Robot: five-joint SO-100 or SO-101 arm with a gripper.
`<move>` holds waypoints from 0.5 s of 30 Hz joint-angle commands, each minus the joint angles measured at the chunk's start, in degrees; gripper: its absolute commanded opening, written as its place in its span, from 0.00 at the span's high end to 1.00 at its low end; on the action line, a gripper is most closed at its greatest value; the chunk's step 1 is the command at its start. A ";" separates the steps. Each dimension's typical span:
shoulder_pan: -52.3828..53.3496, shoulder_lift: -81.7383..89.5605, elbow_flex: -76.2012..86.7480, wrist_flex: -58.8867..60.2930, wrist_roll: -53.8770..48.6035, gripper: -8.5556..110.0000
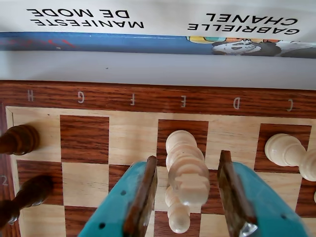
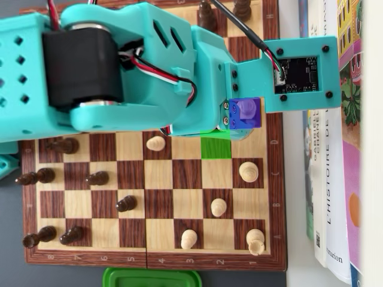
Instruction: Play chess
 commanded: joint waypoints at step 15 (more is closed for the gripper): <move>0.97 0.53 -2.90 -0.35 0.26 0.78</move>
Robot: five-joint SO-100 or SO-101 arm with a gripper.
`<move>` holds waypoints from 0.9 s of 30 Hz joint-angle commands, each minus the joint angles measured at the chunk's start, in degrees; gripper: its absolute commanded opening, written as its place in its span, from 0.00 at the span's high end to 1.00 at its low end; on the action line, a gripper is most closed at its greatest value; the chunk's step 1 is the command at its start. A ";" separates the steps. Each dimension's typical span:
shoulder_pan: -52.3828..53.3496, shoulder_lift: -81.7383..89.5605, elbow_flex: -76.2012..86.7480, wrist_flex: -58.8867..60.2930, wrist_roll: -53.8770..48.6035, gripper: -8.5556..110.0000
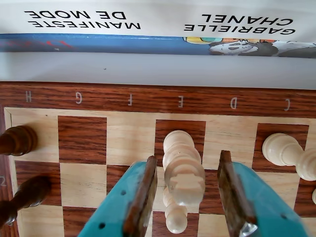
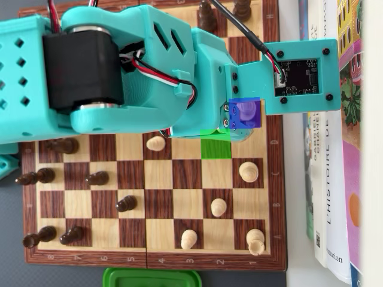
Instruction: Play chess
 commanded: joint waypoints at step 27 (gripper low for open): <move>1.58 0.53 -2.37 -0.26 -0.18 0.81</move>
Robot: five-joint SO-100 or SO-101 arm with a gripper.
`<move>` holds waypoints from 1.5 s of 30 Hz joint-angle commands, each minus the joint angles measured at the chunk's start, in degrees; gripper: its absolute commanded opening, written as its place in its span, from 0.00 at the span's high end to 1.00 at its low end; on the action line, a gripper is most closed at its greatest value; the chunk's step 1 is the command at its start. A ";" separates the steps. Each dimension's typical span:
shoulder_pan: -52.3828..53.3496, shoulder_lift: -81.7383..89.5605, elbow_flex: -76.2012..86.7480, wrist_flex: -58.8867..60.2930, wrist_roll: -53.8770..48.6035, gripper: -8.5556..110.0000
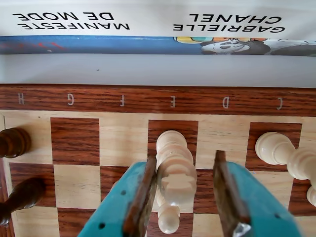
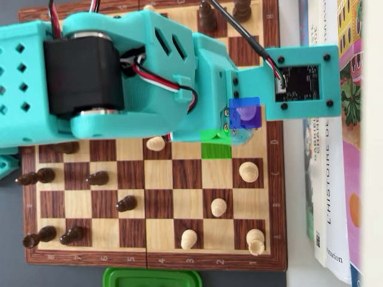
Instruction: Play chess
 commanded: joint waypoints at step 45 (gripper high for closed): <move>0.53 9.49 2.11 0.18 -0.53 0.85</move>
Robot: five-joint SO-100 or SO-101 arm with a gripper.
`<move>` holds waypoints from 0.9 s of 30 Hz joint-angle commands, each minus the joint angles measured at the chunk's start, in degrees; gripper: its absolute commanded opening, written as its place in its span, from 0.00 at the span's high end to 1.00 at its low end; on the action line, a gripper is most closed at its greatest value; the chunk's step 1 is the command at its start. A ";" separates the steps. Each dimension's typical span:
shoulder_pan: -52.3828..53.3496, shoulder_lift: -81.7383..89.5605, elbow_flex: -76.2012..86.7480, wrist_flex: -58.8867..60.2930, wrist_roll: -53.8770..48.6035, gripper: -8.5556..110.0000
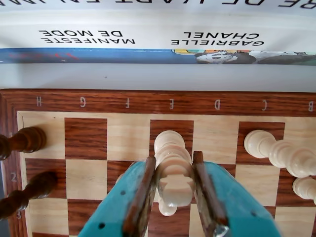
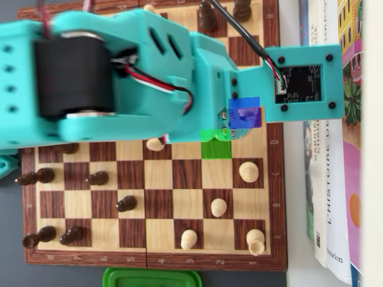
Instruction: Play chess
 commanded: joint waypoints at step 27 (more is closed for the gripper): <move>5.36 18.98 16.61 -0.53 -0.35 0.85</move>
